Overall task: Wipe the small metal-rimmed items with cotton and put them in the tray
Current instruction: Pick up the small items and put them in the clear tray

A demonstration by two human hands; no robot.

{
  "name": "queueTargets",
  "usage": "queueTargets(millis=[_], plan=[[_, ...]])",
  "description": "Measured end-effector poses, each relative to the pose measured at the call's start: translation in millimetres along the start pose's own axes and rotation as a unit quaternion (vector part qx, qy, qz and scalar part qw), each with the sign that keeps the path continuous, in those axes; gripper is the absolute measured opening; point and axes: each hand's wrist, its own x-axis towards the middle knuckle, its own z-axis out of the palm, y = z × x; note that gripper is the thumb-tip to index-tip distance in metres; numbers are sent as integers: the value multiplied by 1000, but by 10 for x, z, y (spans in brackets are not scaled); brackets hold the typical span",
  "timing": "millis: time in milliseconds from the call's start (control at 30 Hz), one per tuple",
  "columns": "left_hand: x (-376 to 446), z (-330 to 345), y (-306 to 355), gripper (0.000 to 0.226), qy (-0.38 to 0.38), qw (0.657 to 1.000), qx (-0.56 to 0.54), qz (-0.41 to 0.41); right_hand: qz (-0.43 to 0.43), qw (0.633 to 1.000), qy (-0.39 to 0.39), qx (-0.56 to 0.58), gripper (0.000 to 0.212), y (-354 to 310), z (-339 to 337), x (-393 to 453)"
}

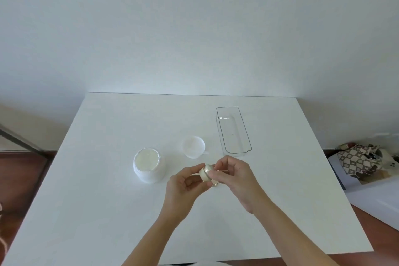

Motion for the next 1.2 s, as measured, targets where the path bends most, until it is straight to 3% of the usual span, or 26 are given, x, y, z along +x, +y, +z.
queueTargets(millis=[600,733,900,967,1033,1100,1200], plan=[[32,-17,87,32,-15,1000,-21,11,-26,984,-136,-110,28,-294,-214,105],[37,-5,91,37,-15,1000,-20,14,-17,980,-110,-162,18,-308,-222,120],[28,9,111,38,-31,999,-16,18,-19,945,-51,-323,67,-329,-138,128],[30,1,112,38,-25,999,-16,15,-29,945,-58,-321,53,-344,-169,130],[35,-9,106,37,-15,1000,-15,13,-28,964,-100,-247,24,-366,-221,120],[34,-12,95,37,-15,1000,-14,10,-25,972,-143,-183,40,-363,-250,123],[26,-9,86,39,-19,1000,-11,7,-37,966,-93,-238,38,-317,-193,128]])
